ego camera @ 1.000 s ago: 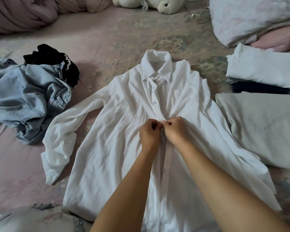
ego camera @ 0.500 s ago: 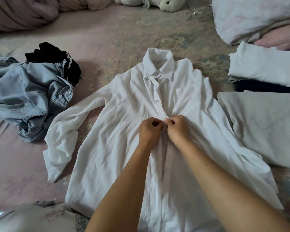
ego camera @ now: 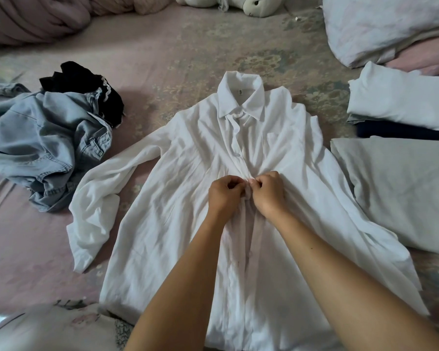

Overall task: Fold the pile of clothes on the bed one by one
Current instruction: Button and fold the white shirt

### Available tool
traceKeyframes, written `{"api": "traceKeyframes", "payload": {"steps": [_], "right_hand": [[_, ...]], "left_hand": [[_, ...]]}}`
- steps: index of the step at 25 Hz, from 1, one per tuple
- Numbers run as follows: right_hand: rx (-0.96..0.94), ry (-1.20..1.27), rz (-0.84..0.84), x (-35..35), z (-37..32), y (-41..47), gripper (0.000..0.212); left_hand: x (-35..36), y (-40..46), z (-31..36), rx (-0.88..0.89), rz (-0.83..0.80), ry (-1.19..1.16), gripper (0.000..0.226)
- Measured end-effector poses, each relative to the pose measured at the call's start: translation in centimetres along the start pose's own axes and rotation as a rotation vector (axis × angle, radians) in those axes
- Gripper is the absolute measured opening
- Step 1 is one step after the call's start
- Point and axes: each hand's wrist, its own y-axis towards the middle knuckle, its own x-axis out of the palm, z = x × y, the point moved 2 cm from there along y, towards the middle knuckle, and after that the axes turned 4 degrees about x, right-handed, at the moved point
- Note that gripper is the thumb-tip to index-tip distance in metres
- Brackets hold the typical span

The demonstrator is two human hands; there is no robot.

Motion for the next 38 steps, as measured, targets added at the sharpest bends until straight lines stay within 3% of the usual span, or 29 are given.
{"api": "traceKeyframes", "payload": {"steps": [2, 5, 11, 14, 19, 25, 27, 30, 34, 38], "right_hand": [[-0.031, -0.032, 0.03, 0.2, 0.0, -0.4, 0.024], [-0.034, -0.044, 0.027, 0.1, -0.1, -0.7, 0.026], [-0.005, -0.156, 0.02, 0.4, -0.1, -0.6, 0.035], [-0.051, -0.179, 0.015, 0.3, 0.0, -0.8, 0.031], [-0.279, -0.256, 0.069, -0.2, -0.1, -0.8, 0.02], [-0.104, -0.21, -0.047, -0.4, -0.5, 0.3, 0.03], [-0.15, -0.205, -0.053, -0.7, -0.4, 0.2, 0.03], [-0.264, -0.21, -0.022, -0.7, 0.2, -0.3, 0.024], [-0.388, -0.237, 0.049, -0.4, 0.1, -0.5, 0.033], [-0.429, -0.265, 0.133, -0.5, 0.1, -0.7, 0.03]], "left_hand": [[-0.2, 0.5, 0.7, -0.077, -0.075, -0.047, 0.017], [-0.3, 1.3, 1.6, -0.089, -0.172, 0.066, 0.023], [0.3, 0.9, 1.6, 0.209, -0.106, 0.395, 0.013], [0.3, 0.5, 1.1, 0.257, -0.074, 0.365, 0.014], [-0.1, 1.9, 1.3, 0.095, -0.141, 0.258, 0.019], [0.3, 1.0, 0.8, 0.169, -0.055, 0.135, 0.016], [0.4, 0.8, 0.7, 0.091, -0.067, 0.019, 0.017], [0.6, 1.0, 1.6, -0.186, -0.128, -0.193, 0.018], [-0.3, 2.2, 3.3, -0.59, -0.29, -0.211, 0.021], [-1.0, 2.8, 4.0, -0.749, -0.4, -0.177, 0.029]]}}
